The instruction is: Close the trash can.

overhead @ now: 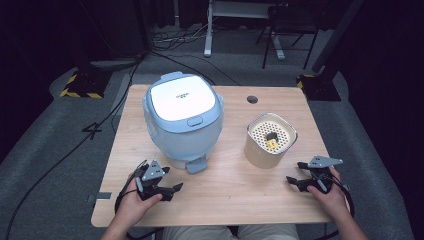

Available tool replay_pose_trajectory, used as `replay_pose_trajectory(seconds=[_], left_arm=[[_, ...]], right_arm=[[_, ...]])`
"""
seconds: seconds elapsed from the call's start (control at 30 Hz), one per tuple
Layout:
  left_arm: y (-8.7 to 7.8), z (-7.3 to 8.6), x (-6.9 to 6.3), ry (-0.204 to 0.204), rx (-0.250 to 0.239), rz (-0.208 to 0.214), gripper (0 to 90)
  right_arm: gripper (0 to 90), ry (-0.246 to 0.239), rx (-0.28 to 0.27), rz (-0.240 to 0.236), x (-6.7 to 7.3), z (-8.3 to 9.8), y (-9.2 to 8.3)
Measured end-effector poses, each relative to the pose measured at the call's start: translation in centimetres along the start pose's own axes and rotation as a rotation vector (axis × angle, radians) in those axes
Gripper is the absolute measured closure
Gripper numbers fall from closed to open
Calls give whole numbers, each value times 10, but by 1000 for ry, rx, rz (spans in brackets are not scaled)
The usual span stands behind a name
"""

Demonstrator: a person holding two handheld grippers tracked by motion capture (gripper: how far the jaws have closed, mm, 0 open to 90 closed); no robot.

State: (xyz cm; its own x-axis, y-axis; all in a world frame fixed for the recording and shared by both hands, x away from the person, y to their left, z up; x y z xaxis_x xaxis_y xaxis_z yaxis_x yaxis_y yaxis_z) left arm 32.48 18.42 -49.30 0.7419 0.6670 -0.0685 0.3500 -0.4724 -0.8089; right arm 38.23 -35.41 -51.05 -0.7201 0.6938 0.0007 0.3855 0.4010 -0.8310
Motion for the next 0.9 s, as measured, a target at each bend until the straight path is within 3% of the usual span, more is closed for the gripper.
replay_pose_trajectory(seconds=[0.27, 0.53, 0.9], left_arm=[[11, 3, -2, 19, 60, -32, 222], [17, 7, 3, -15, 101, -66, 187], [17, 7, 7, -46, 107, -87, 153]], right_arm=[[196, 1, 0, 0, 0, 0, 0], [196, 4, 0, 1, 0, 0, 0], [190, 6, 1, 5, 1, 0, 0]])
Point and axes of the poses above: each handheld gripper's, and its own axes: y roughly forward along the jaws, z roughly out of its underside, x roughly to its left, the point moved 1 cm from there along y, roughly forward along the jaws, and after that the axes turned 14 degrees about x, right-handed, at the moved point
